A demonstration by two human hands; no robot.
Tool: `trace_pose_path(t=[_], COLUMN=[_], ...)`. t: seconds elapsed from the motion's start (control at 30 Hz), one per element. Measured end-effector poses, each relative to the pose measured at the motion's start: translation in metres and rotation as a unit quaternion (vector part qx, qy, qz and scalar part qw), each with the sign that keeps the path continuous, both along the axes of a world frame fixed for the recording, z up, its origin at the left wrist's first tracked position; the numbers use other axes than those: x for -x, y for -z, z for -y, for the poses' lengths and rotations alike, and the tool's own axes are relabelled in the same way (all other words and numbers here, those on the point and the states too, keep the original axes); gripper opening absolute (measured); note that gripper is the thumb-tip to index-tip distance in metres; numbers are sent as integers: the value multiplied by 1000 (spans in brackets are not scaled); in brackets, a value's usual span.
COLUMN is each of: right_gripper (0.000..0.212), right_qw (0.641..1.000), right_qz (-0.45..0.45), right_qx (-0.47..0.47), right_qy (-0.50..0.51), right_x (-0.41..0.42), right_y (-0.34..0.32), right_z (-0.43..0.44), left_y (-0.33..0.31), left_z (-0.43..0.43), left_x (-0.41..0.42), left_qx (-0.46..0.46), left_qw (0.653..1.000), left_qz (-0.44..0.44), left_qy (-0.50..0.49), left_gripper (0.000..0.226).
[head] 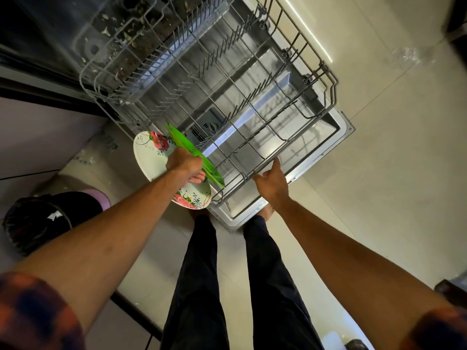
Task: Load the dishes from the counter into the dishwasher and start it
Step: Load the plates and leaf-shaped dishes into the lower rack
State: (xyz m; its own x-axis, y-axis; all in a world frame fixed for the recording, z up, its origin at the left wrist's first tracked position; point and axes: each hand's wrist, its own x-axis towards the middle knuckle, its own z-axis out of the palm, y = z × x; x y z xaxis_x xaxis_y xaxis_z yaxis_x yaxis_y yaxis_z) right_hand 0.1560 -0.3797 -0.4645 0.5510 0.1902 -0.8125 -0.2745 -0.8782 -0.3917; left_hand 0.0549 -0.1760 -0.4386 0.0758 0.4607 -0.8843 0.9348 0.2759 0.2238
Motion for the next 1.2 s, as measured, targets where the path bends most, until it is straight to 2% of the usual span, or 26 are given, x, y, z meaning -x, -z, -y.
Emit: trace_pose_path(t=[0.2, 0.37, 0.47, 0.6, 0.67, 0.77, 0.93, 1.07, 1.2], right_gripper=[85, 55, 44, 28, 15, 8, 12, 26, 13], right_qw=[1000, 995, 991, 989, 989, 989, 984, 972, 954], right_qz=[-20, -64, -86, -79, -64, -41, -13, 28, 69], right_qx=[11, 39, 29, 11, -1, -9, -51, -70, -83], right_qy=[-12, -69, -96, -122, -132, -145, -171, -223, -281], right_x=[8, 1, -4, -13, -14, -13, 7, 44, 105], right_y=[15, 0, -11, -40, -62, -88, -156, -194, -222], right_z=[7, 8, 11, 9, 5, -2, -39, -79, -126], left_y=[0, -12, -27, -57, -82, -114, -178, -224, -260], left_z=[0, 6, 10, 15, 18, 17, -6, -32, -63], left_x=[5, 9, 11, 18, 28, 48, 123, 204, 298], left_qx=[5, 10, 32, 48, 33, 6, -59, -85, -147], left_qw=[1000, 1000, 999, 995, 993, 991, 983, 970, 963], left_qz=[0, 7, 22, 72, 96, 122, 149, 180, 177], left_qy=[-14, -25, -34, -47, -54, -57, -94, -141, -139], left_gripper=[32, 37, 40, 27, 15, 12, 18, 23, 22])
